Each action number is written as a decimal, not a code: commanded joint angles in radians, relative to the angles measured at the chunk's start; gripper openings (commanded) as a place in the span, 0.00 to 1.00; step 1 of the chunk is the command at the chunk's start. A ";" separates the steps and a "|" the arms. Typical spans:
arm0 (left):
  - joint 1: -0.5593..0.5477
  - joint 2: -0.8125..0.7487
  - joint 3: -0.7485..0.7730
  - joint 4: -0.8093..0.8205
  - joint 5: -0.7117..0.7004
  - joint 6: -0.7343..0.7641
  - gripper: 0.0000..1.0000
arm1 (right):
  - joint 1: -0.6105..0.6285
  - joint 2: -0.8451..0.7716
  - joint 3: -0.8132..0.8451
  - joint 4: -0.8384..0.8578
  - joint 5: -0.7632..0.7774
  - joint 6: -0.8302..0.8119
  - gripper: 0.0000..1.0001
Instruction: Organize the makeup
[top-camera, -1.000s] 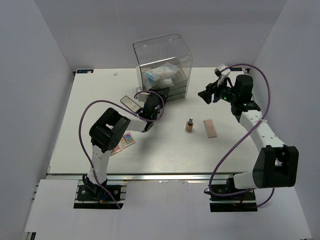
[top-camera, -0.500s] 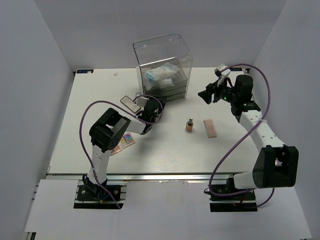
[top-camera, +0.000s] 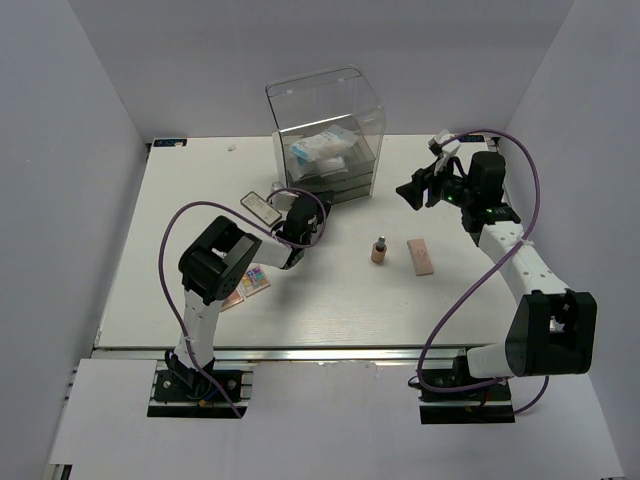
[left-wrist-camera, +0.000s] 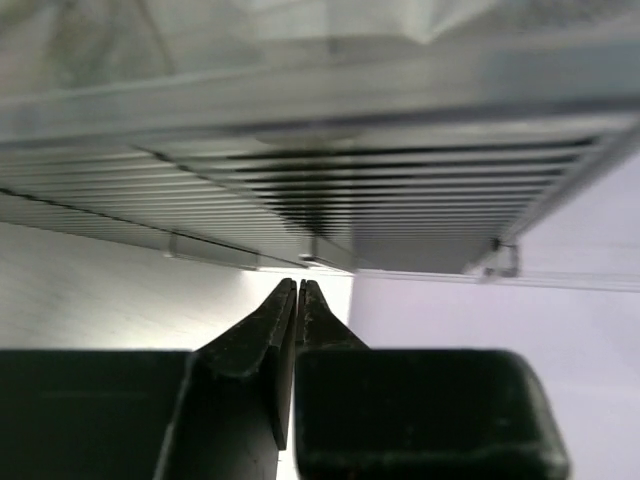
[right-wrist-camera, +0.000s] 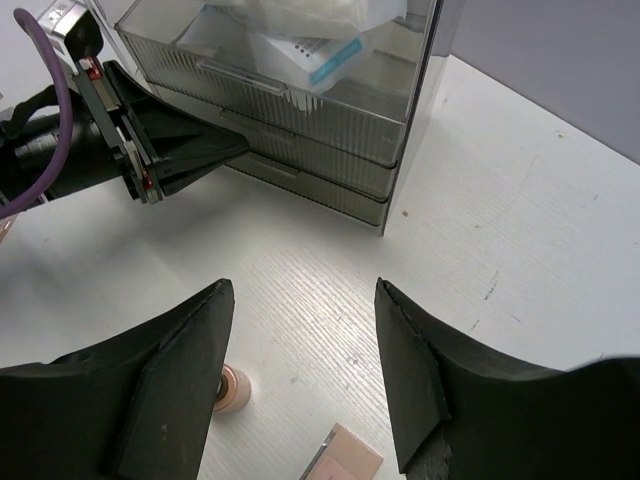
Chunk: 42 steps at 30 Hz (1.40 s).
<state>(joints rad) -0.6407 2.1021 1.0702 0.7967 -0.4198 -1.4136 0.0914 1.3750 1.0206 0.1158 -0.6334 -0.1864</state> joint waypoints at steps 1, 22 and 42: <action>0.003 -0.025 -0.019 0.079 0.022 0.010 0.14 | -0.005 -0.017 -0.008 0.044 -0.020 -0.002 0.64; 0.006 0.047 0.082 0.016 -0.033 -0.041 0.51 | -0.012 -0.011 0.004 0.047 -0.020 -0.004 0.64; 0.007 0.067 0.047 0.116 -0.189 -0.159 0.08 | -0.022 -0.025 0.010 0.036 -0.028 -0.013 0.64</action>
<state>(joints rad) -0.6510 2.1735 1.1481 0.8547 -0.5407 -1.5715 0.0788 1.3750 1.0161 0.1299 -0.6407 -0.1905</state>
